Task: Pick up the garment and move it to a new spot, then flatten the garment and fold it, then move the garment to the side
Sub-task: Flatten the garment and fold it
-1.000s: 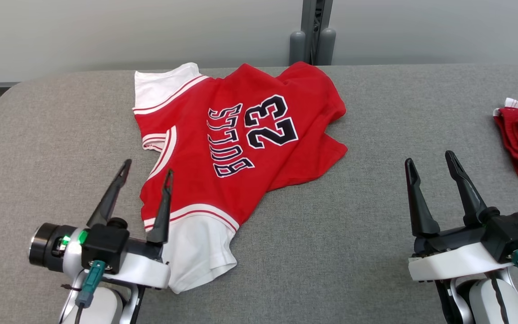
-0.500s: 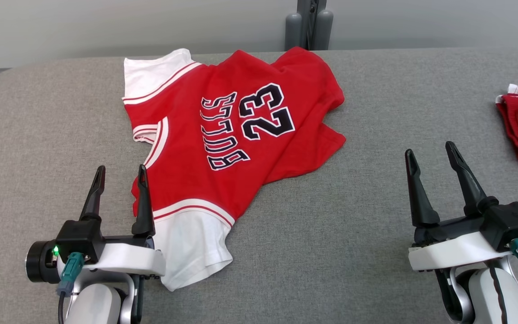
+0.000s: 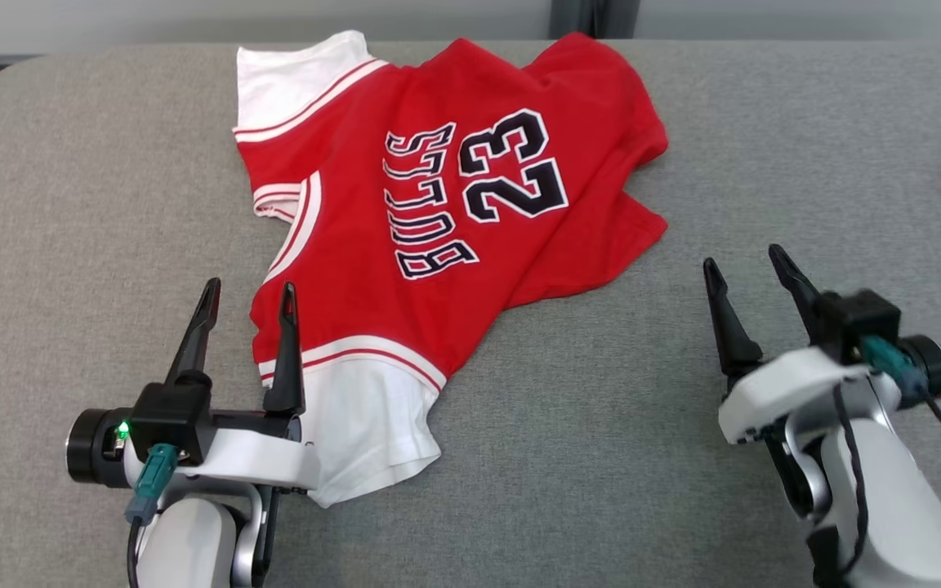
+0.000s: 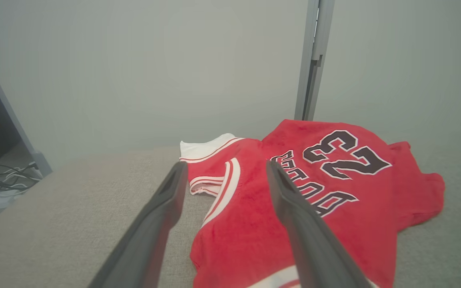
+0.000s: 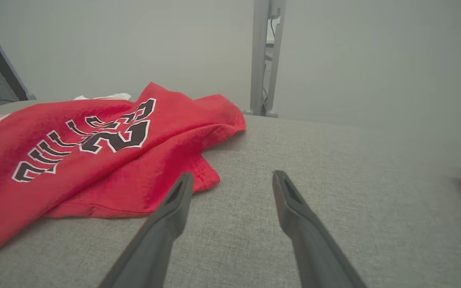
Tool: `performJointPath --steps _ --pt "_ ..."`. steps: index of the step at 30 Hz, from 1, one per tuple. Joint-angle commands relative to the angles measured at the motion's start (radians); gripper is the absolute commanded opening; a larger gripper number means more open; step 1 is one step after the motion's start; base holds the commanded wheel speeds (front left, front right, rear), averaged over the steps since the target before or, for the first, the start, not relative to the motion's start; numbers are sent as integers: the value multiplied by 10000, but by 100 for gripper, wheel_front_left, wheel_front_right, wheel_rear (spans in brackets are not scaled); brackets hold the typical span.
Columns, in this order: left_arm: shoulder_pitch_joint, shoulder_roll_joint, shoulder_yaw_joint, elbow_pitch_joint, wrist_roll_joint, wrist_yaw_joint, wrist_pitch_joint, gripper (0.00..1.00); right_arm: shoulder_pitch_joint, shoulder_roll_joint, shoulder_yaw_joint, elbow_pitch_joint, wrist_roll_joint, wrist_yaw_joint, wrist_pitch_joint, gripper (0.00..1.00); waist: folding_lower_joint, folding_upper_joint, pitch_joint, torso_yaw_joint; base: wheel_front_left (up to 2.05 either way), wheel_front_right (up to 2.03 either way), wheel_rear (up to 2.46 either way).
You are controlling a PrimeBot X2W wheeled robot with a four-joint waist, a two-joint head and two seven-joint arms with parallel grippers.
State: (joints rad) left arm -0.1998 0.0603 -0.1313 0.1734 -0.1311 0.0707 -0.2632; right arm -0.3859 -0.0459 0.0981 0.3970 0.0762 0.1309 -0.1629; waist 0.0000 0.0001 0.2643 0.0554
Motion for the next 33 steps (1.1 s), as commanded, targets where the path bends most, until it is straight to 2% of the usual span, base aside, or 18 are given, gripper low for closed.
performJointPath --steps 1,6,11,15,28,29,30,31,32,33 --pt "-235 26 -4 29 82 -50 -9 100 -366 -135 51 372 89 1 272 100 0 -1 193 164 0 0 0" --pt "-430 -41 -180 152 141 -162 -9 100 -1632 -235 37 1952 952 1 1189 100 0 -1 476 512 0 0 0" --pt "-551 -70 -244 203 137 -168 -9 100 -2459 -320 10 2951 2094 1 1686 100 0 -1 643 807 0 0 0" --pt "-575 -78 -355 217 26 -124 -10 100 -2874 -432 64 3482 2913 1 1916 100 0 -1 697 991 0 0 0" --pt "-586 -78 -535 288 -161 54 -10 100 -3416 -579 832 4517 3890 1 2073 100 0 -1 712 1212 0 0 0" --pt "-589 -78 -540 295 -161 69 -10 100 -3433 -573 895 4575 3966 1 2090 97 0 -1 709 1215 0 0 0" --pt "-592 -78 -546 304 -165 79 -10 100 -3468 -587 939 4637 4031 1 2088 47 0 -1 706 1217 0 0 0" --pt "-596 -80 -554 312 -166 84 -10 100 -3510 -613 952 4666 4073 1 2005 18 0 -1 704 1219 0 0 0" --pt "-598 -78 -558 322 -167 87 -10 100 -3547 -628 957 4712 4136 1 1932 0 0 -1 695 1221 0 0 0" --pt "-594 -78 -561 332 -171 90 -10 100 -3574 -637 960 4758 4208 1 1852 0 0 -1 679 1221 0 0 0"
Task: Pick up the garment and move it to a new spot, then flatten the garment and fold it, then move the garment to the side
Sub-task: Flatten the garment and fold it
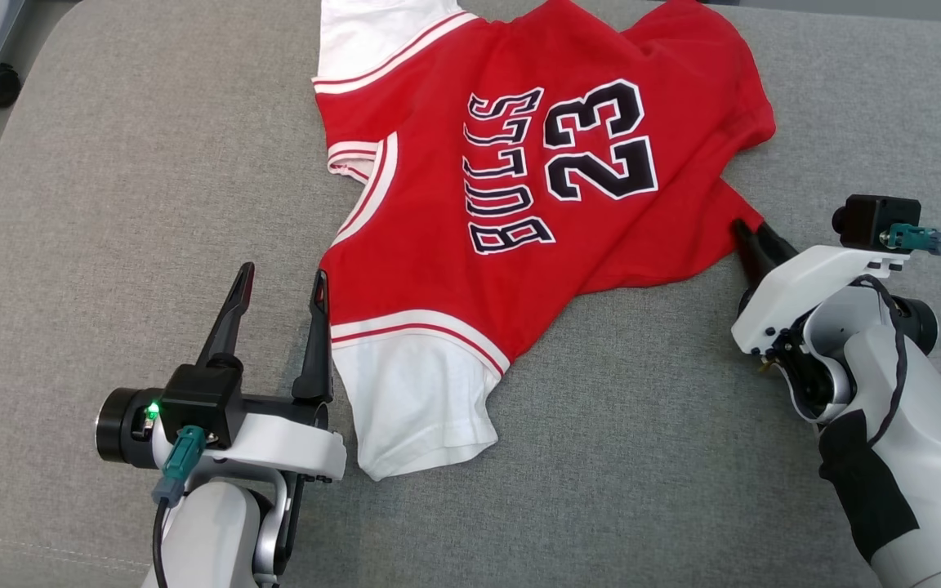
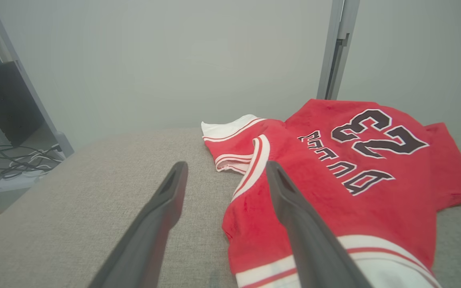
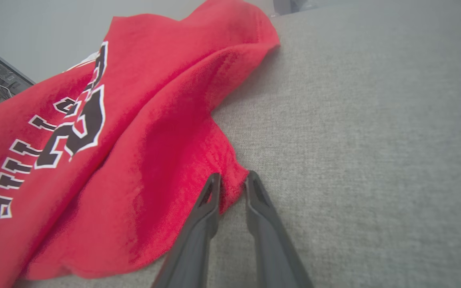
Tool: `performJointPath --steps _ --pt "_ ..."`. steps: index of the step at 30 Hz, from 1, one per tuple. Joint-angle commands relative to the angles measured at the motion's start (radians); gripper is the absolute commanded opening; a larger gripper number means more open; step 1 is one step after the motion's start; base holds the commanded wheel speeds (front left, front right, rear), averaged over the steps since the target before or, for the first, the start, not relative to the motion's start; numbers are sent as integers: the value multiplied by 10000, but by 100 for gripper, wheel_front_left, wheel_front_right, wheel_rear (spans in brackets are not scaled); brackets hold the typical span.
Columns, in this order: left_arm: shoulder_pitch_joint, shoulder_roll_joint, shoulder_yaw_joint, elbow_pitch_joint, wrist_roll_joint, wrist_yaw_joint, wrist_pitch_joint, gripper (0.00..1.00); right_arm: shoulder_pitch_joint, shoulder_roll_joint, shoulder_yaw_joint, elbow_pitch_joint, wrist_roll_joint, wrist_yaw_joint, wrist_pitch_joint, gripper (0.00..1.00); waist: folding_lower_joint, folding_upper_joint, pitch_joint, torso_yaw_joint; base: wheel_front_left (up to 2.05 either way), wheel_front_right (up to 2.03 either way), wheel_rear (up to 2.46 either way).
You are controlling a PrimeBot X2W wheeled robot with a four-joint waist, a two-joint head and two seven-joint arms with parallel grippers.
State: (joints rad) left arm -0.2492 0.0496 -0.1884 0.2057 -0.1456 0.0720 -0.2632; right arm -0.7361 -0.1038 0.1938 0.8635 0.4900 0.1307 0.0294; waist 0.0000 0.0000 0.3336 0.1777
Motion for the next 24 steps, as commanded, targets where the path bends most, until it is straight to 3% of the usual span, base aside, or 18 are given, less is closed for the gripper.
performJointPath --steps 1,11,24 --pt "-90 29 7 26 -32 82 -10 100 -112 -105 41 116 55 3 -160 0 0 0 -27 -5 0 0 0" --pt "190 28 -6 262 -59 7 -10 100 246 -586 264 422 -226 3 -769 0 0 0 -523 -233 0 0 0" --pt "624 32 -143 446 -132 57 -10 100 1515 -705 -769 -113 -864 3 -685 0 0 0 -1152 -583 0 0 0"
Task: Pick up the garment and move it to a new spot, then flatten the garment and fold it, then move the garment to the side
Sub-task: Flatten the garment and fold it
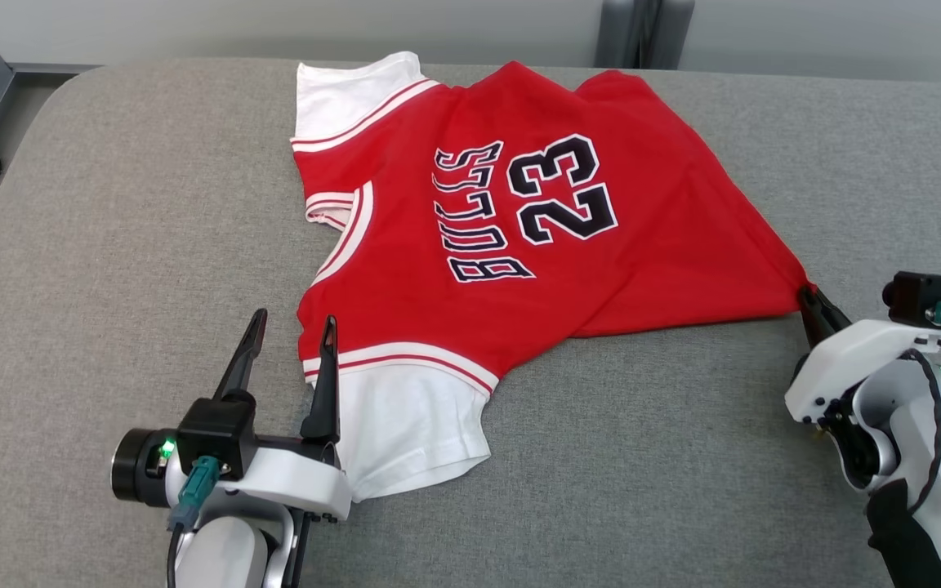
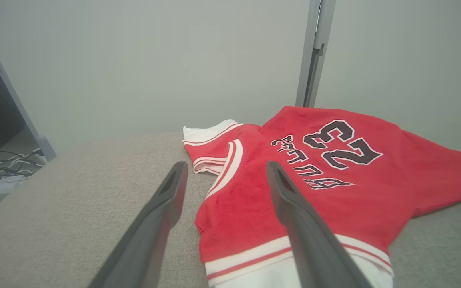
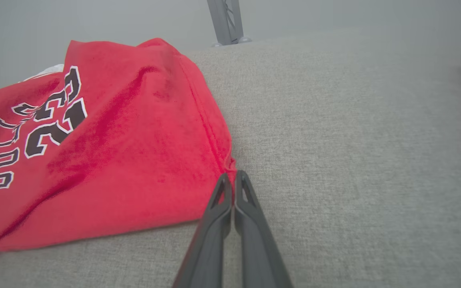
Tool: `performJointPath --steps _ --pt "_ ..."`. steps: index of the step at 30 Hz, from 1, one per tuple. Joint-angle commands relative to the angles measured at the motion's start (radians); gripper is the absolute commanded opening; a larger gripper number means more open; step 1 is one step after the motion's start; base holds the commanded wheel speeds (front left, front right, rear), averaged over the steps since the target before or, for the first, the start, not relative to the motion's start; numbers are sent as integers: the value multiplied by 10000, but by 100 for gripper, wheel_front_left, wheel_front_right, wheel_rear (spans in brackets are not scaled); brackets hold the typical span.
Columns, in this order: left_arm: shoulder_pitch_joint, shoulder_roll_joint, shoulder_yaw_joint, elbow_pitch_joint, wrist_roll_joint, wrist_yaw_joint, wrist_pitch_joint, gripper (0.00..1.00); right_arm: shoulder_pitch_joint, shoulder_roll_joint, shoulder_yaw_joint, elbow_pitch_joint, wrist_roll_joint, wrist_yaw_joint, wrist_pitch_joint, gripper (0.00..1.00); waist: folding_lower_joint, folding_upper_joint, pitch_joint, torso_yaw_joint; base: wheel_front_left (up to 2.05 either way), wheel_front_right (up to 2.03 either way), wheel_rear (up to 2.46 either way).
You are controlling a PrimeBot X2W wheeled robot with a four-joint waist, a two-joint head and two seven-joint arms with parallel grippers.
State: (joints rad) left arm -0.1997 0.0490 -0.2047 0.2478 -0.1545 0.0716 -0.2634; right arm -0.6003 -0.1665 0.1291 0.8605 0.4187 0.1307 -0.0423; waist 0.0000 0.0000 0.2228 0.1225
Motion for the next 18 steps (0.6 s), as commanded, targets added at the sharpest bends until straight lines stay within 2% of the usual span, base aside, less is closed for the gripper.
performJointPath --steps 1,8,11,16,18 --pt "142 38 20 31 -53 61 -6 100 274 -72 -224 -188 -301 3 69 0 0 0 -71 -46 0 0 0" --pt "489 37 -82 473 -202 -117 -6 100 1010 287 -858 -1062 -926 3 485 0 0 0 -208 -122 0 0 0" --pt "722 40 -174 903 -671 -300 -6 100 1278 462 -1087 -1523 -1192 3 767 0 0 0 -260 -144 0 0 0" --pt "1258 46 -145 1367 -1086 -744 -6 100 1631 694 -1395 -2175 -1618 3 1118 0 0 0 -347 -106 0 0 0" --pt "1417 32 -225 1536 -1306 -1068 -6 100 1726 751 -1519 -2364 -1725 3 1198 0 0 0 -351 -52 0 0 0"
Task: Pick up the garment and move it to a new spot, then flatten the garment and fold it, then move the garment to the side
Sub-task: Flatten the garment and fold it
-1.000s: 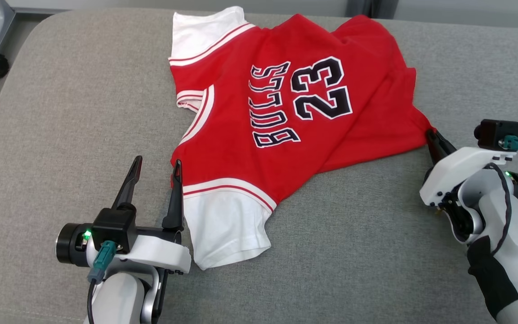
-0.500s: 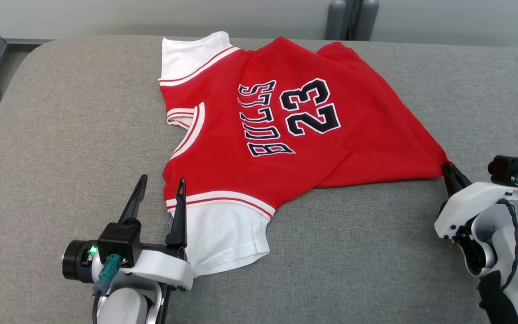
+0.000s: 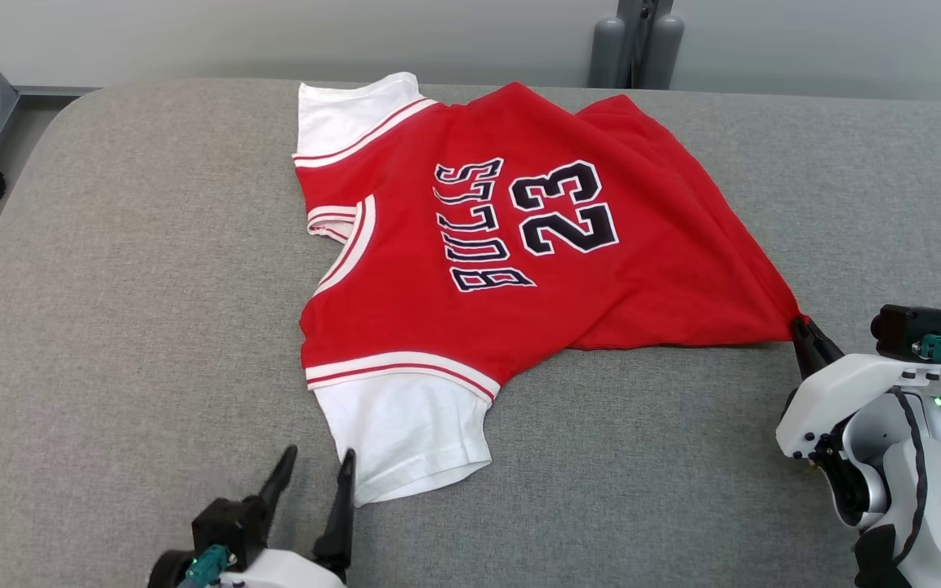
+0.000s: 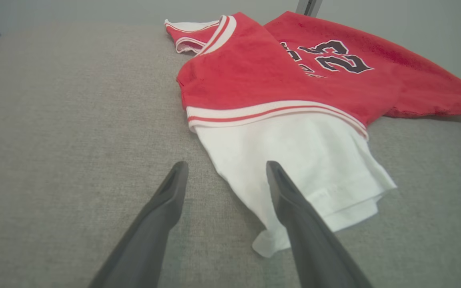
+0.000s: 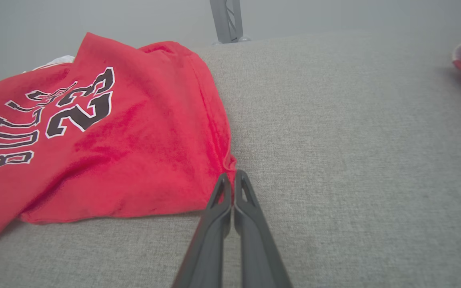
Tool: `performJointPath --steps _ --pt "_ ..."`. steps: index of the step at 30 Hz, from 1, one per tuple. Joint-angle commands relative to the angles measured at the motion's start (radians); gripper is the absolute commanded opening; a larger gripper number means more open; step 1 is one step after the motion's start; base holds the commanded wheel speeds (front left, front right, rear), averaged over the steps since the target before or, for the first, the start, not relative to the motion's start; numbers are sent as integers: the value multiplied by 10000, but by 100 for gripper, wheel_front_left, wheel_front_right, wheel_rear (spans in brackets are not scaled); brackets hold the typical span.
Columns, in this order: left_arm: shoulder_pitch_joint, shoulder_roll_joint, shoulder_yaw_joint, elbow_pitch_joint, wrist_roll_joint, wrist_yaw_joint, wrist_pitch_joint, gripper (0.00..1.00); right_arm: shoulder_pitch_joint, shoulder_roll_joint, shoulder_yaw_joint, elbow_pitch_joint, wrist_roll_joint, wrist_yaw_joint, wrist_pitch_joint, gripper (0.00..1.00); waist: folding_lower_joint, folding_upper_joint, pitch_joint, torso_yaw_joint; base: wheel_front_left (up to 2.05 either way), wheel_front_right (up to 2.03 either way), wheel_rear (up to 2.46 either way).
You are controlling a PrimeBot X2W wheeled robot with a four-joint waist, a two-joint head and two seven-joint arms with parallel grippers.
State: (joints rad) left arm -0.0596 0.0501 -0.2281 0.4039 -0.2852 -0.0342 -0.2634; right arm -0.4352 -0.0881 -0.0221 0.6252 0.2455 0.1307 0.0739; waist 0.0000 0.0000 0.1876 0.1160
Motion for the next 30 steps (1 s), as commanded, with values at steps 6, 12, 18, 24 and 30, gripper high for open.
performJointPath --steps 6,12,18,24,30 --pt "232 23 -358 211 -1026 -605 600 100 311 111 -321 -456 -283 3 238 0 0 0 8 162 0 0 0" --pt "242 49 -781 28 -1635 -853 1150 100 415 222 -447 -698 -396 3 400 0 0 0 31 206 0 0 0" --pt "291 44 -944 -135 -2672 -934 1509 100 474 265 -491 -835 -468 3 517 0 0 0 13 152 0 0 0" --pt "140 108 -1167 -236 -3108 -954 1657 0 508 285 -544 -955 -534 3 620 0 0 0 50 121 0 0 0" --pt "-54 209 -1081 -445 -3442 -969 1396 0 477 297 -597 -1054 -267 3 587 0 0 0 66 115 0 0 0"
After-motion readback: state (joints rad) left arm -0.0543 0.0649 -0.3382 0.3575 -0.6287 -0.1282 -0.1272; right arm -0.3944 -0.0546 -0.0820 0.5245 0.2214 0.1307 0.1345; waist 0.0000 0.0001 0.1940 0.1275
